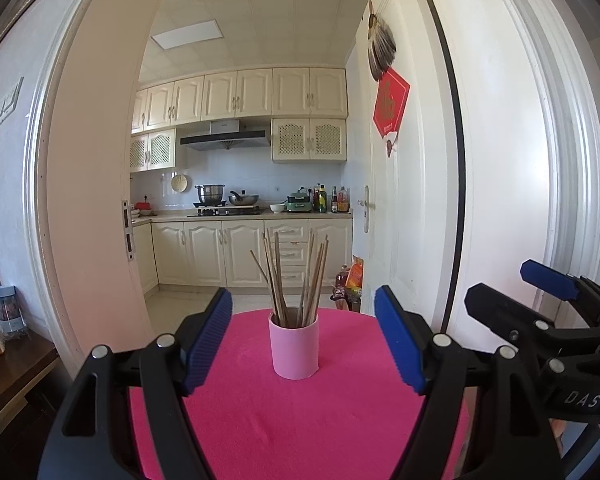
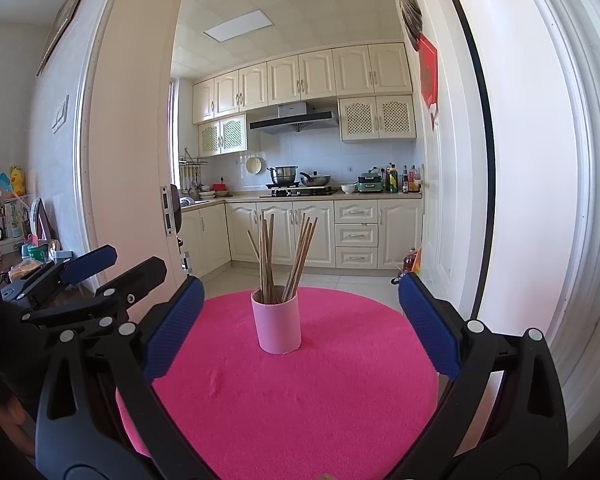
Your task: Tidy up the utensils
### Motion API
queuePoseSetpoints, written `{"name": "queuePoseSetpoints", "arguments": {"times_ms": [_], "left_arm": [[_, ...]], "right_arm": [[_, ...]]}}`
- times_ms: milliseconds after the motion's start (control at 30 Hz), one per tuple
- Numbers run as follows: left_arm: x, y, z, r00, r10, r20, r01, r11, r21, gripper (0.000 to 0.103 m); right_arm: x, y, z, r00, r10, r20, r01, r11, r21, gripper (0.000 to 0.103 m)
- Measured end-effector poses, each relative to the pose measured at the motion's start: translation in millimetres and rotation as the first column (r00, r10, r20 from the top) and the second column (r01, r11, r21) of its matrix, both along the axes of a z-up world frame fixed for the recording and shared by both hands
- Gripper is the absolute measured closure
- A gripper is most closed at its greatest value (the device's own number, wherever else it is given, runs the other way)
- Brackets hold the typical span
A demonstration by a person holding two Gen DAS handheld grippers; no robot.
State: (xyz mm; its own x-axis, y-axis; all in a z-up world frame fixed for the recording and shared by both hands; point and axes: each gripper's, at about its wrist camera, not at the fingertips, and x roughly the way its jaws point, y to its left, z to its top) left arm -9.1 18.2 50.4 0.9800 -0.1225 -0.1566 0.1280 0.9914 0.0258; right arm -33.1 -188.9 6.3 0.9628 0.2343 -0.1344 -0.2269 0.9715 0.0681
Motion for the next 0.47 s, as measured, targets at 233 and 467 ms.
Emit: {"name": "queuePoseSetpoints", "arguments": {"times_ms": [233, 467], "left_arm": [[18, 3, -9, 0.999, 0.000, -0.041, 0.000, 1.000, -0.001, 0.030], [43, 6, -24, 0.995, 0.013, -0.095, -0.013, 1.000, -0.002, 0.030]], "right_arm": [[15, 3, -6, 1.000, 0.004, -0.028, -0.004, 1.000, 0.000, 0.007], [36, 6, -20, 0.997, 0.008, -0.074, -0.008, 1.000, -0.003, 0.007]]}}
